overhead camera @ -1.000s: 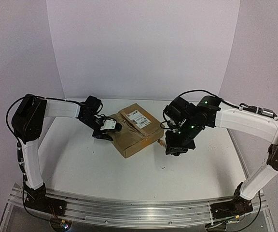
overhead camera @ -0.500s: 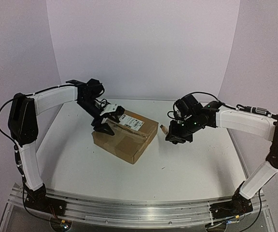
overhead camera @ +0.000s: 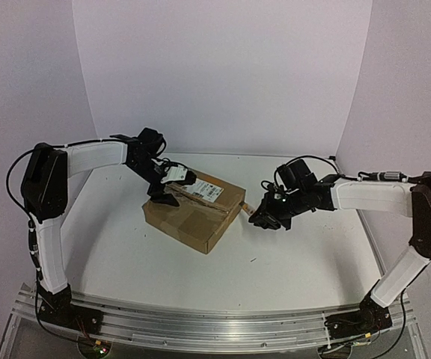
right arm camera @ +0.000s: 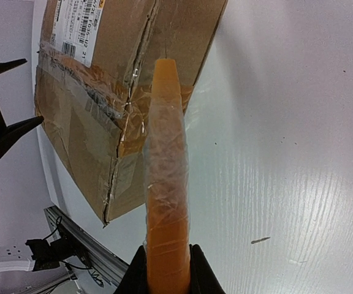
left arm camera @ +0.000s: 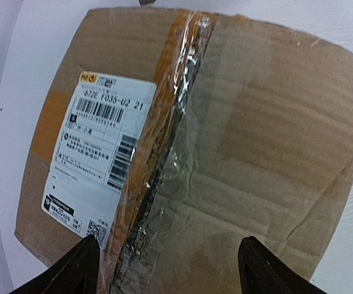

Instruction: Unpack the express box

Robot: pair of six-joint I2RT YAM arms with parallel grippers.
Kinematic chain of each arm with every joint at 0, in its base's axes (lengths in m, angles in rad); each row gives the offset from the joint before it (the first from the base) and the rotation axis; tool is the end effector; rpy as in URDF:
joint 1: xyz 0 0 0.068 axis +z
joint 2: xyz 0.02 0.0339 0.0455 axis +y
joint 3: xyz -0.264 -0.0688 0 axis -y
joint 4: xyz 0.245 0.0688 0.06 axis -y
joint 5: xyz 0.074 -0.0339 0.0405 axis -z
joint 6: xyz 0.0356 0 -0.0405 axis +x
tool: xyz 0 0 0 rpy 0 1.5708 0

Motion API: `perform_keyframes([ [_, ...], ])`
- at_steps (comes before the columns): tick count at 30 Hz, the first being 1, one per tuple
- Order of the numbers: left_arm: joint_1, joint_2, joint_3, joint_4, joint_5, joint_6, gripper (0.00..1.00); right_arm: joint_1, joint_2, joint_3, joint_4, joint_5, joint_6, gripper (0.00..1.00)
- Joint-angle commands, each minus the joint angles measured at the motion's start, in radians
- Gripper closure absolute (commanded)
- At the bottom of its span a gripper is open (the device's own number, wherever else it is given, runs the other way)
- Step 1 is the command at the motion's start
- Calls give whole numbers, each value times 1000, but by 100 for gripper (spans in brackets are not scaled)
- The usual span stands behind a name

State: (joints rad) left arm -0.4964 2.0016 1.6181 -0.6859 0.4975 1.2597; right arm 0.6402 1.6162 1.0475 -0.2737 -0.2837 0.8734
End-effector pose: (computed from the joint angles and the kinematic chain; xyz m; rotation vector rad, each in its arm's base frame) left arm 0.3705 -0.2200 0.2250 2.0094 1.4583 -0.3477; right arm 0.2689 0.2127 0.2151 0.1640 2.6333 0.9631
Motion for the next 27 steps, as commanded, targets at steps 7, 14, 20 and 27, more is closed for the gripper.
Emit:
perform_keyframes([
  [7, -4, 37, -50, -52, -74, 2, 21, -26, 132, 94, 128, -39, -27, 100],
  [14, -76, -73, -196, -115, -17, -6, 23, -57, 171, 143, 136, -90, -64, 100],
  [20, -106, -147, -181, 18, -15, -66, 20, -70, 110, 73, 138, -150, -71, 100],
  [27, -147, -94, -139, 276, -217, -222, 25, -71, 43, 38, 147, -223, -85, 100],
])
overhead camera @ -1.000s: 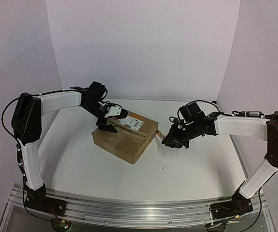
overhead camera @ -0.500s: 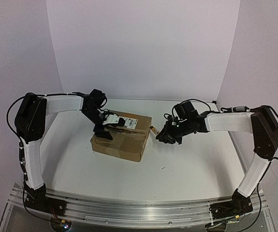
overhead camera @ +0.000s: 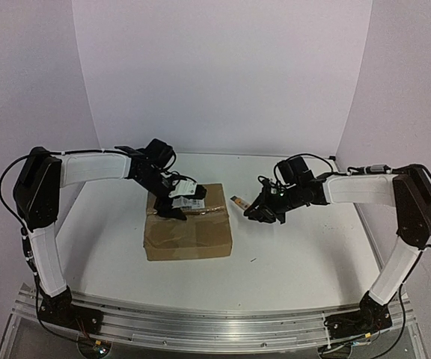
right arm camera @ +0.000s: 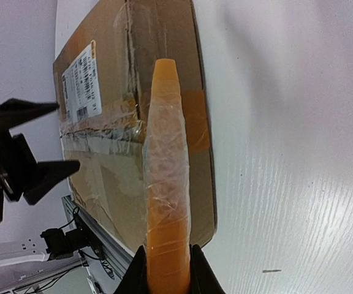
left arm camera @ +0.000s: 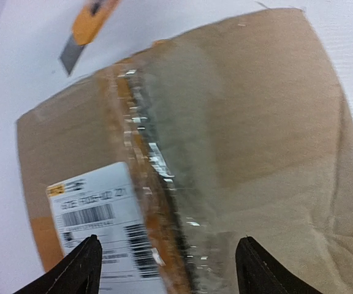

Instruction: Unpack the express box

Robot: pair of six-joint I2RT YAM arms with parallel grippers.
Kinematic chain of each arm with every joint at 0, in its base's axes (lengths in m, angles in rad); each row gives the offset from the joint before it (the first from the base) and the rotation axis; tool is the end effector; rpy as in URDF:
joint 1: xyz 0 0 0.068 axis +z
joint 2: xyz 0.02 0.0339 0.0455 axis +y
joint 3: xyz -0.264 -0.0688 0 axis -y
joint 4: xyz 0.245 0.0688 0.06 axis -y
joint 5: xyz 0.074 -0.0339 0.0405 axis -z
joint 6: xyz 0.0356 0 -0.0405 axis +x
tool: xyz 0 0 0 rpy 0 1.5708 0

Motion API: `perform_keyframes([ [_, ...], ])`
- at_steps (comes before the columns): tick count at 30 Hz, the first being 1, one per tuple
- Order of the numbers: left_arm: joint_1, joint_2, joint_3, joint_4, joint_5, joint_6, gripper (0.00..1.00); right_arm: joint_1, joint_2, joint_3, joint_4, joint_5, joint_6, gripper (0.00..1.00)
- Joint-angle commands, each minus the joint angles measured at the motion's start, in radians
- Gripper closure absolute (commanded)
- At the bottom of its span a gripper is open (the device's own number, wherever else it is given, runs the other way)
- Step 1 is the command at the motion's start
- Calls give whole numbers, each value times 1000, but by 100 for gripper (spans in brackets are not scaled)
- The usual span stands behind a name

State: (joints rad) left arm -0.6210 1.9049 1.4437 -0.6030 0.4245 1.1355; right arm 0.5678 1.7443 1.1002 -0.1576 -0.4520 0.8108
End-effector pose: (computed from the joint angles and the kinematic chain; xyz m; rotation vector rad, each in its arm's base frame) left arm 0.3203 -0.2472 0.2145 2.0342 1.5045 -0.3601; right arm 0.3046 0.2128 0.1982 0.0748 2.6055 1.1285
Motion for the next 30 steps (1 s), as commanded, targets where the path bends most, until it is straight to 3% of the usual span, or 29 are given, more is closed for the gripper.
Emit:
perform_keyframes([
  [1, -33, 15, 29, 216, -189, -103, 25, 1, -85, -18, 31, -51, -21, 100],
  [4, -63, 23, -7, 243, -274, -111, 24, 6, -58, -4, 36, -45, -8, 100],
  [14, -93, 48, -78, 287, -358, -106, 20, 21, 6, 71, 46, -32, -28, 100],
  [18, -96, 69, -114, 407, -471, -100, 21, 22, 5, 61, 53, -34, -21, 100],
  [26, -117, 44, -274, 594, -525, 39, 23, 22, 0, 43, 67, -32, -13, 100],
  [28, -117, 40, -303, 664, -534, 60, 29, 23, 0, 41, 70, -36, -12, 100],
  [30, -117, 34, -313, 701, -527, 66, 43, 21, -4, 37, 72, -41, -12, 100],
])
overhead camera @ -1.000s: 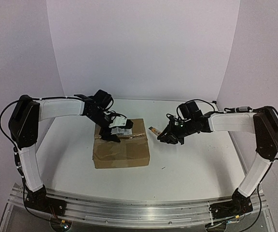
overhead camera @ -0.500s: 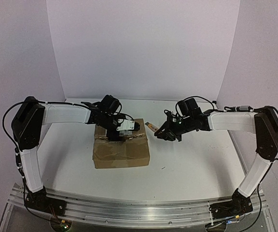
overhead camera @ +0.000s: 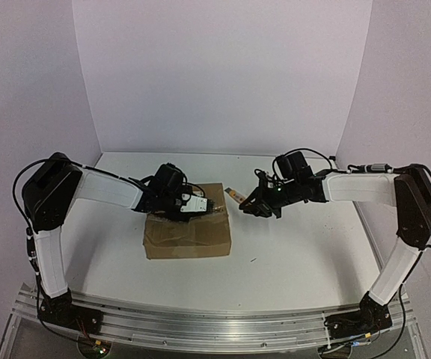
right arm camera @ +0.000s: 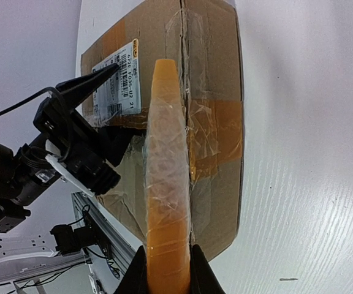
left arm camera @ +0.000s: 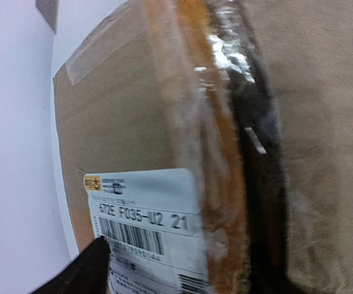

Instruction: Unpack the express box

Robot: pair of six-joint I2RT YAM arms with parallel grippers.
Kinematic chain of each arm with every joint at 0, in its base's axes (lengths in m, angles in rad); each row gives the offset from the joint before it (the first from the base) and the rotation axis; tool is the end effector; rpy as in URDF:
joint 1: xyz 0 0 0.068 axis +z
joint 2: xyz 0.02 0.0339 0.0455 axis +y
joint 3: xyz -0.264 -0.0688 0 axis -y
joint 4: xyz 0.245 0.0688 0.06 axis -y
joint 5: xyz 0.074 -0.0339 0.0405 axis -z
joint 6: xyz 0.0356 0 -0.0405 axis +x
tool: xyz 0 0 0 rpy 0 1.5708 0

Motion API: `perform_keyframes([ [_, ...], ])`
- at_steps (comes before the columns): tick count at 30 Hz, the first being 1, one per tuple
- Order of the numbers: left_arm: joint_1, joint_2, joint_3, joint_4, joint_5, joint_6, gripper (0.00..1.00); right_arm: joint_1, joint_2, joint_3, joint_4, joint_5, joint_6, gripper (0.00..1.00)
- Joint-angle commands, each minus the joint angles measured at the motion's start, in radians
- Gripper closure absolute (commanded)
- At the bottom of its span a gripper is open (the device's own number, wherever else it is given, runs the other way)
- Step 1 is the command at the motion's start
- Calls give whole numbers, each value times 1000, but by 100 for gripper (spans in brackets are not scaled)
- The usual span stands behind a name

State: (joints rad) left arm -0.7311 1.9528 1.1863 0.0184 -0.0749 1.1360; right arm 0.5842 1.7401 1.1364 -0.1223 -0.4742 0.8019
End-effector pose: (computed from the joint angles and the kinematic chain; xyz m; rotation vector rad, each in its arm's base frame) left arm 0.3120 -0.2763 0.1573 1.8532 1.4193 0.2904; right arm 0.3074 0.2227 0.2139 0.0017 2.5343 1.1918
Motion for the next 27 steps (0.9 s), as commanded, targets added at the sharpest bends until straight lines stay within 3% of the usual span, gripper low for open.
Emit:
perform_keyframes([
  [1, -7, -18, -58, 89, -23, 67, 50, 4, -4, -2, 36, -23, -5, 100],
  [5, -6, -40, -77, 124, 1, 59, 82, -11, -25, -31, 39, -62, -8, 100],
  [8, -5, -68, -111, 172, 24, 59, 99, -17, -46, -48, 42, -69, -1, 100],
  [21, 1, -130, -390, 565, 72, 183, 100, -24, -124, -178, 167, -79, 166, 100],
  [27, 1, -129, -420, 603, 95, 178, 100, -17, -75, -196, 345, -122, 234, 100],
])
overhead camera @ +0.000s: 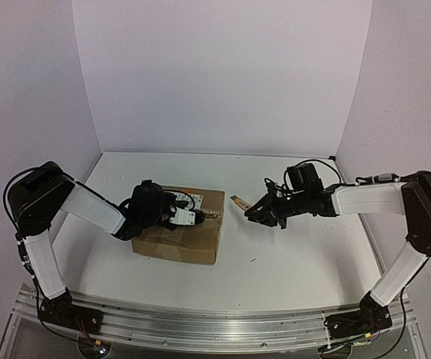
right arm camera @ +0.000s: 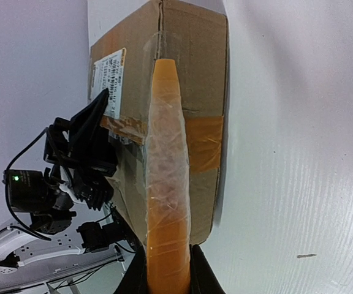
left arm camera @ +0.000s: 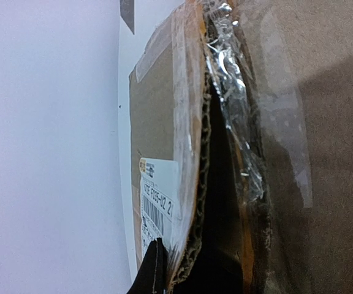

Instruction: Unpack the express box

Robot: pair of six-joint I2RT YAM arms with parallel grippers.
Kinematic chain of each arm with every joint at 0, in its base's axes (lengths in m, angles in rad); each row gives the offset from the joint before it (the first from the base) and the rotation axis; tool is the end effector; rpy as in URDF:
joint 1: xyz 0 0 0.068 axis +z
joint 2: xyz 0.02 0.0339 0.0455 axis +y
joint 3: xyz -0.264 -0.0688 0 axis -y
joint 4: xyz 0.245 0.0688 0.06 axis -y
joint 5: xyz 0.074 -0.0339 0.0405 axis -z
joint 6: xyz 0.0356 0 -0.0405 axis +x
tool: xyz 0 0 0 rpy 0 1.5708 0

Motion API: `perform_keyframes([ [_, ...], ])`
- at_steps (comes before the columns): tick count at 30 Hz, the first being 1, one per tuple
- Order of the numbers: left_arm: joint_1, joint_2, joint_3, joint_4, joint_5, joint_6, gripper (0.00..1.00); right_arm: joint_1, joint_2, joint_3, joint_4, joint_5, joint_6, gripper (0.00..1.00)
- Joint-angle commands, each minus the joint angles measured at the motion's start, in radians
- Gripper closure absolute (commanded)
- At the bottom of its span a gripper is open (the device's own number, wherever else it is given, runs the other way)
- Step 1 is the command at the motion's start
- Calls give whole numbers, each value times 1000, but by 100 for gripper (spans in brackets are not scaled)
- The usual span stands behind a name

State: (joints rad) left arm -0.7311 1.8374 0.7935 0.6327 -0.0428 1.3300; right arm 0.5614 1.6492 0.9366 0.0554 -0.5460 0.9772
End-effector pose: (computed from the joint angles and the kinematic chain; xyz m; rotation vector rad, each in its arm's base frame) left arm 0.2728 -0.2426 0.1428 1.7066 1.0564 0.4288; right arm 0.2847 0.2009 0.1981 0.1795 2.5186 1.3583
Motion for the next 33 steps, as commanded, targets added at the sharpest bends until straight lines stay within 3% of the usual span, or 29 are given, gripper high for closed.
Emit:
perform_keyframes([
  [1, 1, -13, -28, -13, 68, -17, 100, 8, 28, 5, 184, -60, 63, 100],
  [9, 1, -1, -30, -23, 77, -23, 100, 25, 96, 23, 236, -59, 92, 100],
  [22, 2, -3, -33, -33, 91, -20, 100, 25, 34, -55, 236, 73, 119, 100],
  [33, 2, -1, -30, -30, 93, -17, 100, 26, 76, -18, 258, -5, 119, 100],
])
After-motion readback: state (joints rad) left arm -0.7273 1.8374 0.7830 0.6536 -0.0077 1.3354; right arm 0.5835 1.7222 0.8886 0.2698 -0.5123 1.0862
